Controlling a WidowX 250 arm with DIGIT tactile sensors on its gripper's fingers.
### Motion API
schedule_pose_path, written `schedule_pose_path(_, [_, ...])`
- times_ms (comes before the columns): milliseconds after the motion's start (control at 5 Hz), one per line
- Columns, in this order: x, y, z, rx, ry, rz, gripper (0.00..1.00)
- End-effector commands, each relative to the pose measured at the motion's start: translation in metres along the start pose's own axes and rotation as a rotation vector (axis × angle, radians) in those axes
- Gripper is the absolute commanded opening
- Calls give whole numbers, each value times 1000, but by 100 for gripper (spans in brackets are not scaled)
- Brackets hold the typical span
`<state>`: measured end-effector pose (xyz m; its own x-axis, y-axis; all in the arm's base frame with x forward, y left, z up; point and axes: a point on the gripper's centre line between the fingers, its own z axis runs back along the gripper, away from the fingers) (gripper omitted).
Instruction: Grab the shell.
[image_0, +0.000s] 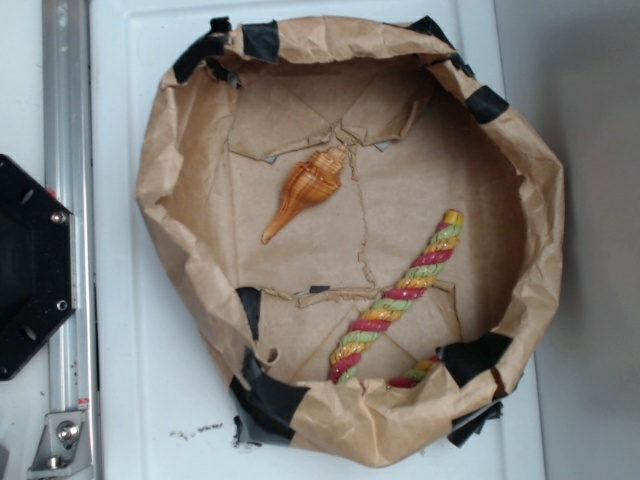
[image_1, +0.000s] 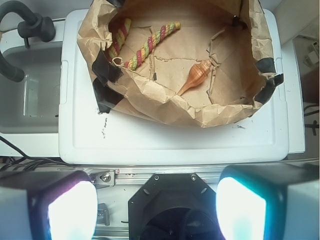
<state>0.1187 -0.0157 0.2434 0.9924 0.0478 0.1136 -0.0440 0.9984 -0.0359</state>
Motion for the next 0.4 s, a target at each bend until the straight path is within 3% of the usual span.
schedule_pose_path(0, [0, 0, 0, 0, 0, 0, 100])
schedule_pose_path(200, [41, 37, -54, 91, -51, 98, 100])
